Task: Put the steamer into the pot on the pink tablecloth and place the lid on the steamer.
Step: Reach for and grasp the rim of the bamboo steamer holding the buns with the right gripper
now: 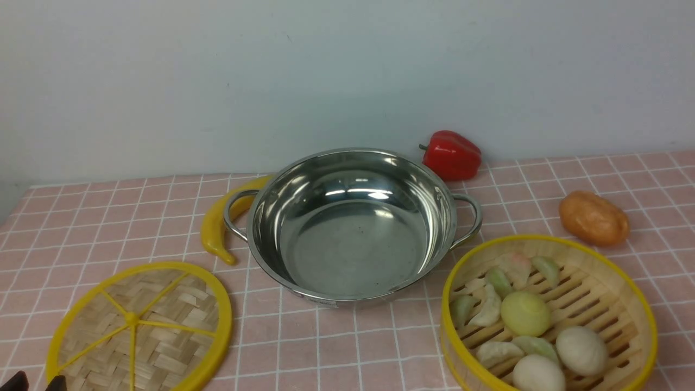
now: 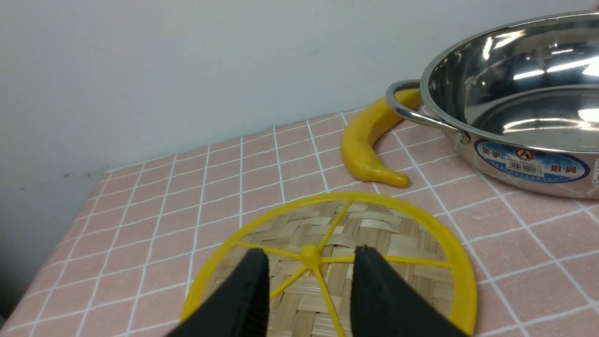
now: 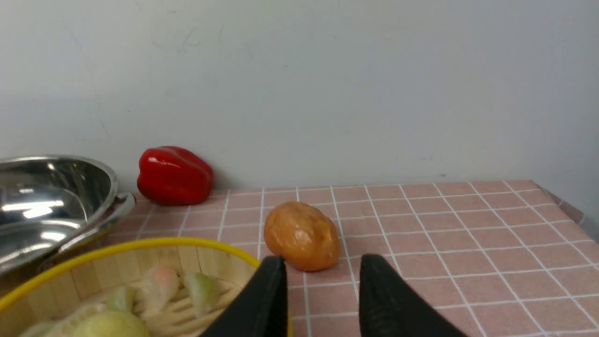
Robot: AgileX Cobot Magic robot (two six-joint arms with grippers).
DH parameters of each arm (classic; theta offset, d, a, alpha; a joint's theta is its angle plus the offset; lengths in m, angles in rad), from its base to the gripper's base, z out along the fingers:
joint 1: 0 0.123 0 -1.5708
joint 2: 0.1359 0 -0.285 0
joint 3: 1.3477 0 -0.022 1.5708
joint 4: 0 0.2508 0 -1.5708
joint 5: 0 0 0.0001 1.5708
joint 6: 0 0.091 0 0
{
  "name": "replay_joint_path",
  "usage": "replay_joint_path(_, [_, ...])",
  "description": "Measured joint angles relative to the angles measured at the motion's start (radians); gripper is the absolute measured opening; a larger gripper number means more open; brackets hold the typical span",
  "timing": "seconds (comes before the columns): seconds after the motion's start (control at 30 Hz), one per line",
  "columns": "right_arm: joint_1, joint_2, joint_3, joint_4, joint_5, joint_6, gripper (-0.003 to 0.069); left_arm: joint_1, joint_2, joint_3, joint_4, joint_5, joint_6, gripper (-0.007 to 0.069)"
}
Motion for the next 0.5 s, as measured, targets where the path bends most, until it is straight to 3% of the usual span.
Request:
replay_joint_path(0.1, [0.000, 0.000, 0.000, 0.096, -0.074, 0.070, 0.0242, 0.000, 0.000, 0.000, -0.113, -0.042, -0.054, 0.0241])
replay_joint_path(0.23, [0.000, 0.000, 0.000, 0.309, -0.253, 0.215, 0.0242, 0.000, 0.000, 0.000, -0.371, -0.174, -0.208, 0.0241])
replay_joint_path(0.5, [0.000, 0.000, 0.000, 0.393, -0.410, 0.269, 0.0244, 0.000, 0.000, 0.000, -0.517, -0.369, -0.263, 0.0241])
